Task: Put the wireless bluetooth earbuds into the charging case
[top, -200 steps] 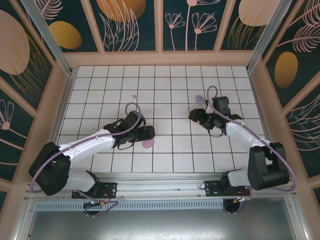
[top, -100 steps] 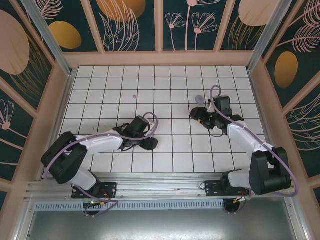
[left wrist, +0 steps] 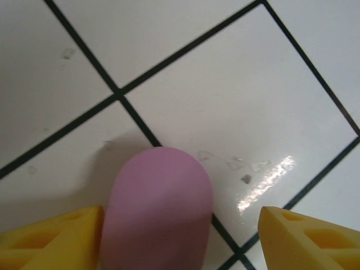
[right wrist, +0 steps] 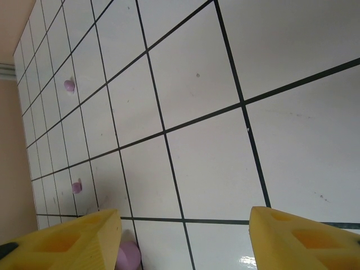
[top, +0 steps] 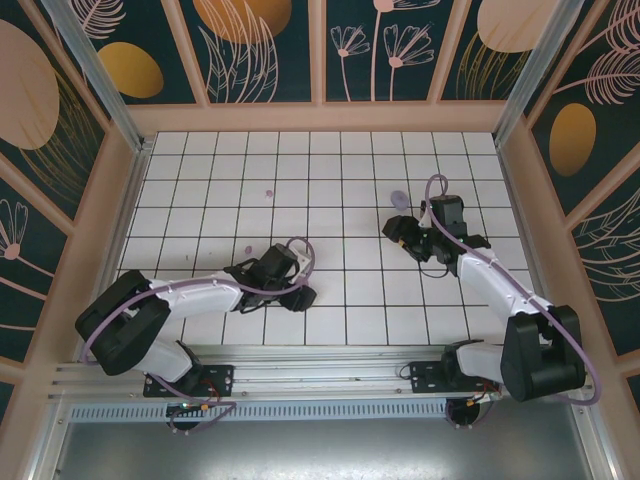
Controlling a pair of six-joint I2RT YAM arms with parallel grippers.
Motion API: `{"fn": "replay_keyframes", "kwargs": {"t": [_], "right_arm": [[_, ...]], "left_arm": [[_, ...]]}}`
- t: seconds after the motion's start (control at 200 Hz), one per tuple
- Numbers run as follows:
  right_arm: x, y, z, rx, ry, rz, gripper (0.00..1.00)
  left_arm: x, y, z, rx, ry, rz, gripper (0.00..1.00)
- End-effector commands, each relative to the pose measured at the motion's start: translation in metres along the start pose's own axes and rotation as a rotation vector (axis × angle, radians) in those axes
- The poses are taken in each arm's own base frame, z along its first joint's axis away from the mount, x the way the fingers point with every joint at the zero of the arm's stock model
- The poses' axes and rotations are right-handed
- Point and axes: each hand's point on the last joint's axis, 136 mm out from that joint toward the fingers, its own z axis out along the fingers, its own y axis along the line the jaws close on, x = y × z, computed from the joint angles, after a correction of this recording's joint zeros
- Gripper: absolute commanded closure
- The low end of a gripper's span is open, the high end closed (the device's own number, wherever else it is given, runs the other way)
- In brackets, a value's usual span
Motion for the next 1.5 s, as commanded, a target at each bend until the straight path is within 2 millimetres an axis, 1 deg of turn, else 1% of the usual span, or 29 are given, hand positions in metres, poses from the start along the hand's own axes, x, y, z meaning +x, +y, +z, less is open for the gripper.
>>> {"fn": "replay_keyframes", "kwargs": {"t": [0.0,0.08,0.165,0.265,0.36,0.495,0.586,0.676,0.731,0.801,0.891,1.026,1.131,1.216,1.316,1.381,1.496], "right_arm": [[0.0,0.004,0.005,-0.019,0.006,0.005,0.38],[0.0,0.004,0.007,-0.017,0.014,-0.003,0.38],[0.0,0.002,0.01,-0.013,0.024,-0.01,0.38],[0.001,0.001,0.014,-0.01,0.037,-0.017,0.38],[0.002,0.0,0.018,-0.01,0.049,-0.02,0.38],[0.003,0.001,0.021,-0.028,0.056,-0.013,0.38],[0.005,0.005,0.022,-0.047,0.068,-0.005,0.38],[0.01,0.009,0.022,-0.071,0.093,-0.003,0.38],[0.013,0.013,0.021,-0.093,0.111,-0.003,0.38],[0.018,0.021,0.02,-0.138,0.141,-0.005,0.38],[0.024,0.037,0.015,-0.213,0.178,-0.025,0.39],[0.031,0.062,-0.004,-0.297,0.182,-0.122,0.39],[0.041,0.072,-0.019,-0.343,0.21,-0.168,0.38],[0.052,0.074,-0.025,-0.367,0.252,-0.181,0.37],[0.062,0.07,-0.028,-0.378,0.287,-0.186,0.36],[0.066,0.069,-0.028,-0.385,0.306,-0.183,0.35],[0.07,0.07,-0.029,-0.389,0.322,-0.191,0.35]], "left_arm": [[0.012,0.001,0.008,-0.054,0.055,-0.024,0.29],[0.02,0.006,0.013,-0.112,0.099,-0.027,0.29],[0.026,0.009,0.015,-0.13,0.121,-0.043,0.3],[0.029,0.009,0.012,-0.131,0.119,-0.058,0.35],[0.03,0.006,0.008,-0.106,0.103,-0.07,0.43],[0.034,0.002,0.004,-0.071,0.079,-0.09,0.6],[0.031,-0.001,0.002,-0.053,0.056,-0.092,0.65],[0.018,-0.006,-0.004,-0.027,-0.007,-0.075,0.67],[0.004,-0.01,-0.009,-0.008,-0.063,-0.05,0.68],[-0.018,-0.019,-0.016,0.025,-0.142,0.001,0.7],[-0.049,-0.034,-0.024,0.072,-0.228,0.073,0.72],[-0.092,-0.063,-0.031,0.167,-0.318,0.162,0.71],[-0.118,-0.082,-0.036,0.243,-0.387,0.199,0.71],[-0.129,-0.094,-0.038,0.29,-0.422,0.234,0.72],[-0.134,-0.104,-0.034,0.334,-0.407,0.265,0.72],[-0.135,-0.109,-0.03,0.356,-0.389,0.277,0.72],[-0.14,-0.115,-0.034,0.38,-0.404,0.291,0.72]]}}
